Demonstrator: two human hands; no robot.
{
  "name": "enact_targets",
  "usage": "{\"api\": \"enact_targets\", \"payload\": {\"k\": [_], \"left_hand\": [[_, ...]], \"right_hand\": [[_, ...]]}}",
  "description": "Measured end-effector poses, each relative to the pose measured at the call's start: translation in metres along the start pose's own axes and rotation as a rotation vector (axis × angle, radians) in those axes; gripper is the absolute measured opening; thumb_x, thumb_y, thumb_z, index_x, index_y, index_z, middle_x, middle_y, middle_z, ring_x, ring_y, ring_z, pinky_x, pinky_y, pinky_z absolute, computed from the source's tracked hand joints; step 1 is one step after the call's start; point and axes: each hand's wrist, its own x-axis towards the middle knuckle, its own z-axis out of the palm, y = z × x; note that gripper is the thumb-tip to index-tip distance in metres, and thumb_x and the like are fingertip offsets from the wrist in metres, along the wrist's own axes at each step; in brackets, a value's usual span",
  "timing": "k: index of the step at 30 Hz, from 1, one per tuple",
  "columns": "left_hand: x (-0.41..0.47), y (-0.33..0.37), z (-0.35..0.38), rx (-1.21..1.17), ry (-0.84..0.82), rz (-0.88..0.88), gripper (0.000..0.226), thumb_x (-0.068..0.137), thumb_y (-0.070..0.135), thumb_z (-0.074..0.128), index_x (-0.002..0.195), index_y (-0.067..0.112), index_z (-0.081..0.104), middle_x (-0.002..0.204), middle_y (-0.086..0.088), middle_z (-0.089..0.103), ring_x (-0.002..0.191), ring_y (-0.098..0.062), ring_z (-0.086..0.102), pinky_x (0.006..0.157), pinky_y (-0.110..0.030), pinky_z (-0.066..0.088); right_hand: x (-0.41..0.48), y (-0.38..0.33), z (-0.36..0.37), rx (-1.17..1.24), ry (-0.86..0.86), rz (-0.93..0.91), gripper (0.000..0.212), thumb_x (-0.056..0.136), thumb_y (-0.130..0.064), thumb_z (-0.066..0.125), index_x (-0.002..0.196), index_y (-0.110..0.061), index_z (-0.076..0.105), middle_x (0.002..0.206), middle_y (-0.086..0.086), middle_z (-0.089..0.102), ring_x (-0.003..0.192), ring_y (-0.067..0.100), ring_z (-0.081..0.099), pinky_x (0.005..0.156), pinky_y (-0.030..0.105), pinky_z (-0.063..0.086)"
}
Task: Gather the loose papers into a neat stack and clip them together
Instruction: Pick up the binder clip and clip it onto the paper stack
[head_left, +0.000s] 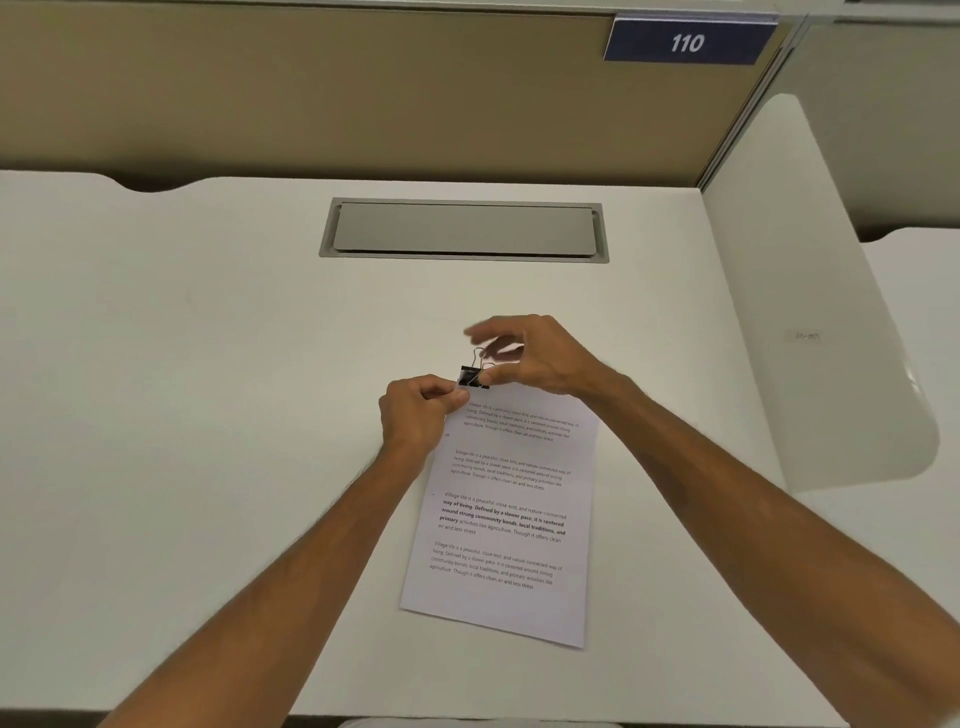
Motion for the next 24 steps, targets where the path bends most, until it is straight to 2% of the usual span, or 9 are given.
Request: {"api": "enact_targets", "payload": {"k": [2, 4, 6, 8, 12, 14, 17, 21, 24], "left_hand": [[0.002, -0.001, -0.001, -0.026, -0.014, 0.004, 0.012, 0.075, 0.012, 0.087, 0.079, 0.017, 0.078, 0.079, 0.001, 0.076, 0.069, -0.012, 0.069, 0.062, -0.013, 0.052], [0.003, -0.003, -0.003, -0.052, -0.027, -0.003, 0.014, 0.075, 0.011, 0.087, 0.077, 0.019, 0.077, 0.078, 0.001, 0.075, 0.072, -0.014, 0.069, 0.074, -0.026, 0.057], [0.003, -0.005, -0.006, -0.090, -0.041, -0.021, 0.015, 0.075, 0.009, 0.087, 0.075, 0.019, 0.076, 0.079, -0.001, 0.074, 0.075, -0.017, 0.069, 0.080, -0.034, 0.059], [0.004, -0.007, -0.009, -0.122, -0.057, -0.041, 0.015, 0.075, 0.008, 0.086, 0.075, 0.018, 0.076, 0.080, -0.003, 0.075, 0.079, -0.021, 0.069, 0.082, -0.038, 0.060], [0.010, -0.008, -0.018, -0.179, -0.108, -0.086, 0.021, 0.077, 0.003, 0.083, 0.066, 0.020, 0.077, 0.073, 0.003, 0.077, 0.074, -0.017, 0.073, 0.076, -0.035, 0.061], [0.011, -0.007, -0.022, -0.222, -0.121, -0.113, 0.019, 0.078, 0.001, 0.082, 0.069, 0.017, 0.077, 0.069, 0.006, 0.076, 0.068, -0.013, 0.072, 0.066, -0.028, 0.060], [0.015, -0.006, -0.026, -0.292, -0.114, -0.165, 0.012, 0.079, 0.001, 0.081, 0.079, 0.010, 0.074, 0.070, 0.003, 0.075, 0.068, -0.016, 0.069, 0.056, -0.021, 0.056], [0.020, -0.003, -0.030, -0.343, -0.100, -0.243, 0.013, 0.082, 0.003, 0.079, 0.091, 0.006, 0.072, 0.088, -0.009, 0.071, 0.079, -0.023, 0.062, 0.067, -0.029, 0.051], [0.021, -0.001, -0.033, -0.369, -0.116, -0.268, 0.021, 0.084, 0.005, 0.078, 0.103, 0.004, 0.070, 0.098, -0.013, 0.069, 0.077, -0.022, 0.062, 0.067, -0.029, 0.049]], "right_hand": [[-0.010, 0.010, -0.002, 0.094, 0.102, 0.032, 0.074, 0.074, -0.030, 0.087, 0.140, -0.022, 0.054, 0.136, 0.000, 0.059, 0.120, 0.012, 0.059, 0.105, 0.033, 0.049], [-0.027, 0.026, -0.001, 0.204, 0.329, 0.083, 0.078, 0.075, -0.036, 0.086, 0.143, -0.025, 0.049, 0.140, -0.002, 0.054, 0.126, 0.010, 0.054, 0.105, 0.029, 0.044], [-0.048, 0.043, 0.001, 0.368, 0.538, 0.170, 0.081, 0.075, -0.035, 0.085, 0.145, -0.025, 0.045, 0.141, 0.000, 0.051, 0.128, 0.012, 0.051, 0.103, 0.027, 0.043], [-0.073, 0.060, 0.007, 0.528, 0.627, 0.274, 0.082, 0.074, -0.031, 0.086, 0.144, -0.025, 0.043, 0.138, 0.001, 0.052, 0.125, 0.013, 0.053, 0.098, 0.027, 0.046], [-0.124, 0.088, 0.031, 0.727, 0.519, 0.401, 0.058, 0.075, -0.019, 0.085, 0.126, -0.014, 0.060, 0.120, 0.006, 0.069, 0.104, 0.024, 0.066, 0.072, 0.021, 0.054], [-0.144, 0.094, 0.044, 0.820, 0.399, 0.421, 0.040, 0.081, -0.012, 0.079, 0.118, -0.009, 0.065, 0.114, 0.010, 0.074, 0.104, 0.032, 0.070, 0.073, 0.028, 0.059], [-0.163, 0.096, 0.059, 0.830, 0.255, 0.450, 0.027, 0.090, -0.006, 0.070, 0.117, -0.007, 0.069, 0.112, 0.011, 0.076, 0.102, 0.030, 0.073, 0.075, 0.032, 0.060], [-0.176, 0.090, 0.067, 0.791, 0.253, 0.515, 0.014, 0.094, -0.005, 0.064, 0.105, -0.004, 0.072, 0.101, 0.016, 0.078, 0.091, 0.029, 0.075, 0.072, 0.037, 0.061], [-0.181, 0.087, 0.065, 0.755, 0.306, 0.502, 0.010, 0.092, -0.002, 0.064, 0.096, -0.003, 0.074, 0.095, 0.020, 0.077, 0.083, 0.029, 0.074, 0.073, 0.038, 0.059]]}}
